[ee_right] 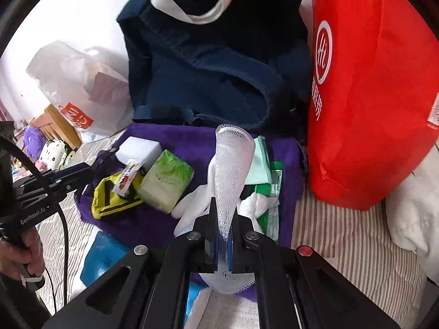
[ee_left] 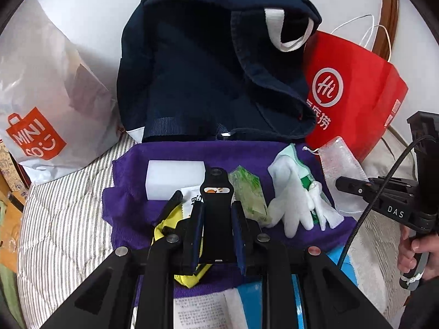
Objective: Organize soft objects
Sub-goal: 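Release watch strap onto yellow pouch while right tool releases mesh bag onto glove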
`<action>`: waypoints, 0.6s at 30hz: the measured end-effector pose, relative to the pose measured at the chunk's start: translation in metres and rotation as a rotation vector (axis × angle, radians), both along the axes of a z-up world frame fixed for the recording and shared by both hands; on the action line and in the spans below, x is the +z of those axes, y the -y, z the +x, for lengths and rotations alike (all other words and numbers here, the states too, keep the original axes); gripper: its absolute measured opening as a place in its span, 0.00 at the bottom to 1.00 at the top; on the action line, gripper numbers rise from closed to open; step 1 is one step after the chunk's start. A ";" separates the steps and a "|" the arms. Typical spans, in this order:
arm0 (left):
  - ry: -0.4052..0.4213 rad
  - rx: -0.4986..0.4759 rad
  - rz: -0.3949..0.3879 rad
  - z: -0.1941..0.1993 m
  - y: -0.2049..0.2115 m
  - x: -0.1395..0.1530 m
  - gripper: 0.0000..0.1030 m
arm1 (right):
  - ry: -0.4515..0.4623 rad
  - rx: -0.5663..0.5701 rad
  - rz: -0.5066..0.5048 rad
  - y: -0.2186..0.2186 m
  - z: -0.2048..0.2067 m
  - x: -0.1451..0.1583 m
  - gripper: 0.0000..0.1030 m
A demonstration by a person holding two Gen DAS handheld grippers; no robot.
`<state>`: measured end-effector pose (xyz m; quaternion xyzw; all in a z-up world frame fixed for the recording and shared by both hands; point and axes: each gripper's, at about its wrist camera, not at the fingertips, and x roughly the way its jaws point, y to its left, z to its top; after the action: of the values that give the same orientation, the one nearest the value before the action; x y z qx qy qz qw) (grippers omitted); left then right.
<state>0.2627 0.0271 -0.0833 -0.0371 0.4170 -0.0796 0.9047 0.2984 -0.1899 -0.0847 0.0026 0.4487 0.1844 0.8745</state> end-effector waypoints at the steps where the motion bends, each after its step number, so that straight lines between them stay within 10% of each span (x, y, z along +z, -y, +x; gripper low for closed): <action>1: -0.003 0.000 0.000 0.003 0.000 -0.002 0.19 | -0.007 0.002 0.000 -0.001 0.003 -0.002 0.04; 18: -0.096 0.015 -0.013 0.037 -0.002 -0.039 0.20 | -0.113 0.040 -0.040 -0.016 0.030 -0.052 0.07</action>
<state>0.2999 0.0288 -0.1225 -0.0498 0.4593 -0.0737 0.8838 0.3279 -0.1738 -0.1363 -0.0132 0.5011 0.1924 0.8436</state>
